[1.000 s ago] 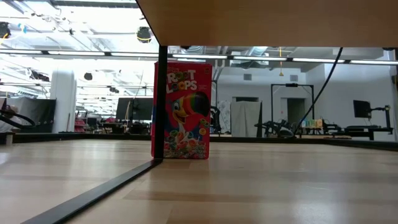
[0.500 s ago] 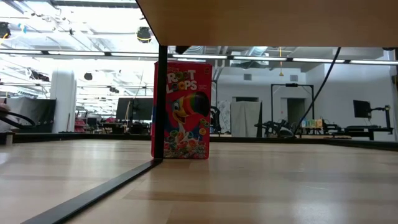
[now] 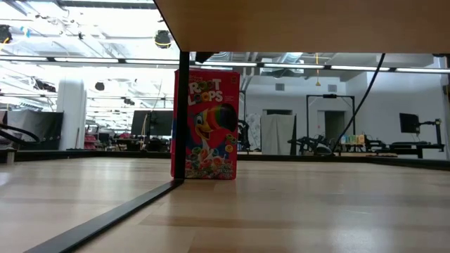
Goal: Stack cereal on shelf
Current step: Put the red cereal box on the upper right shelf
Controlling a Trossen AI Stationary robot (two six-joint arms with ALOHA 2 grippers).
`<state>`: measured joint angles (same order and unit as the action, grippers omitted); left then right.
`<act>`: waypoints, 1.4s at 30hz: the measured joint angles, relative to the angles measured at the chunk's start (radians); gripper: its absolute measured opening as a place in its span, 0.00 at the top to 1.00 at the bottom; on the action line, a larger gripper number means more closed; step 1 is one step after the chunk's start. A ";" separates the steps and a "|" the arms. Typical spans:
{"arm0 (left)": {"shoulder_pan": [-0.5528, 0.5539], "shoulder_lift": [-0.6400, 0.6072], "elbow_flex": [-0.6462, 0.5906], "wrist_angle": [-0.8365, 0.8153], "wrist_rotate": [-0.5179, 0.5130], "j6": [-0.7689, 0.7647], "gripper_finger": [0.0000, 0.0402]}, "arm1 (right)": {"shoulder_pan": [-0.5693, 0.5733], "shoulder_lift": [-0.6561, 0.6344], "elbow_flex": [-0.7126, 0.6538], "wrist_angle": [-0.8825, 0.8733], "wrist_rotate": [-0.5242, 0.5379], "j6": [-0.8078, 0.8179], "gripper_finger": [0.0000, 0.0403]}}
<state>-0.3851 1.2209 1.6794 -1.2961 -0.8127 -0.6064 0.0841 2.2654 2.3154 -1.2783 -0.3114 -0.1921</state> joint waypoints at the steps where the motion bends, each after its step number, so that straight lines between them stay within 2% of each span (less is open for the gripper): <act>1: 0.000 0.000 0.000 0.000 0.000 0.000 0.22 | 0.000 0.000 0.000 0.000 -0.009 0.000 0.37; 27: 0.001 0.000 0.000 -0.015 -0.007 0.003 0.22 | -0.002 -0.003 -0.129 0.062 -0.022 -0.017 0.37; 36: 0.001 0.000 0.000 -0.018 -0.014 0.008 0.22 | -0.004 -0.001 -0.130 0.086 0.011 -0.015 0.37; 38: 0.001 0.000 0.000 -0.024 -0.015 0.008 0.22 | -0.003 -0.001 -0.129 0.084 0.048 -0.007 0.38; 42: 0.001 0.000 0.000 -0.026 -0.018 0.008 0.22 | -0.009 -0.001 -0.129 0.083 0.055 -0.005 0.42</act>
<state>-0.3843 1.2213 1.6794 -1.3219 -0.8303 -0.5983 0.0755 2.2646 2.1860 -1.1955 -0.2565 -0.1966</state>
